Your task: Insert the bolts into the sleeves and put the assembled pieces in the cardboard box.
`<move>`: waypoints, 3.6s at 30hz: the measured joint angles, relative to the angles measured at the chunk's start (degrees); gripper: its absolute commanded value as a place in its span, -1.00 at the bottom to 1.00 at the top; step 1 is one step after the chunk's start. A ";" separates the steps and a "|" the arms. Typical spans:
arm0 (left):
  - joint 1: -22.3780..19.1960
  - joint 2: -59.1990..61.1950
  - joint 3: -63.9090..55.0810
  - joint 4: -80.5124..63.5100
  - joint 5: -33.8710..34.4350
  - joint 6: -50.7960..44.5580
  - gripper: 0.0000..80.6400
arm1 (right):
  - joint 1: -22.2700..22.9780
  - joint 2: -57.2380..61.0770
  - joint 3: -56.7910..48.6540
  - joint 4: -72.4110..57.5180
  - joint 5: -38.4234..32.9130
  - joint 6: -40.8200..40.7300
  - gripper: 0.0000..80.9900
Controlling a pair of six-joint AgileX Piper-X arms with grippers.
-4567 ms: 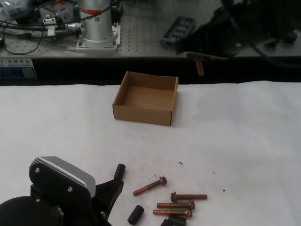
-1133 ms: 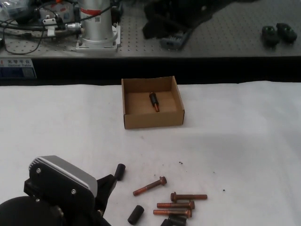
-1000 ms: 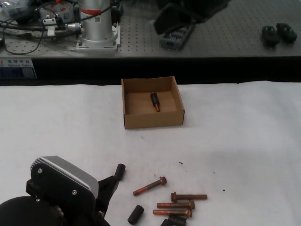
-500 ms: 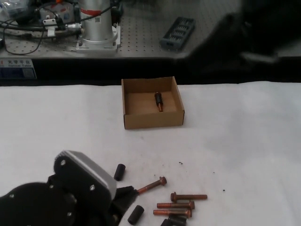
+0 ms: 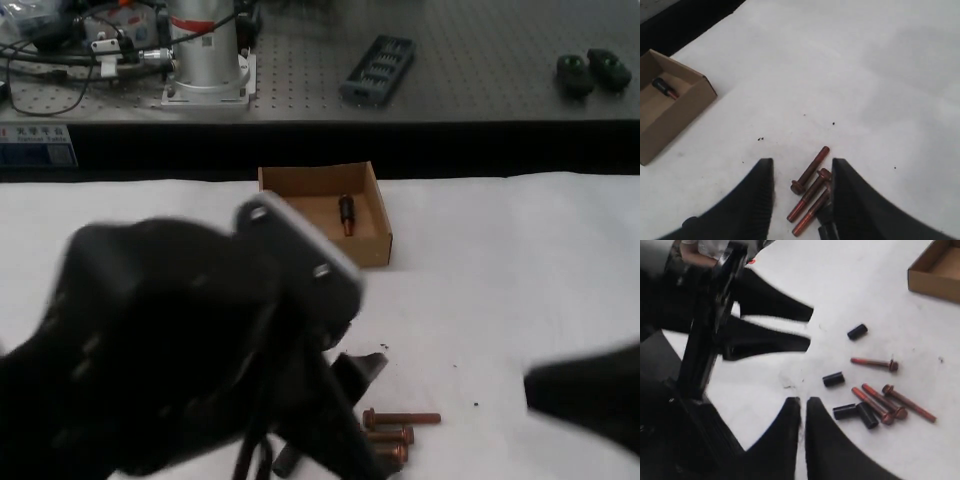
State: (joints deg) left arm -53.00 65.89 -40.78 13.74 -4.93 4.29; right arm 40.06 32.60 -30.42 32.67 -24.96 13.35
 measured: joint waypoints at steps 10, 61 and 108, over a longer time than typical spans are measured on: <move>4.17 18.22 -11.78 10.26 4.93 7.44 -0.32 | 0.00 -12.50 10.07 -7.93 -9.15 5.67 -0.87; 9.10 40.31 -32.62 26.18 -4.30 39.38 -0.30 | 0.00 -19.14 19.61 -13.64 -17.13 9.01 -0.87; 10.75 47.83 -33.75 27.88 9.01 32.55 -0.48 | 0.00 -19.14 19.61 -13.64 -17.13 9.32 -0.87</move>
State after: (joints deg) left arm -42.25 113.71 -74.54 41.62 4.09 36.84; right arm 40.06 13.46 -10.81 19.03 -42.09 22.66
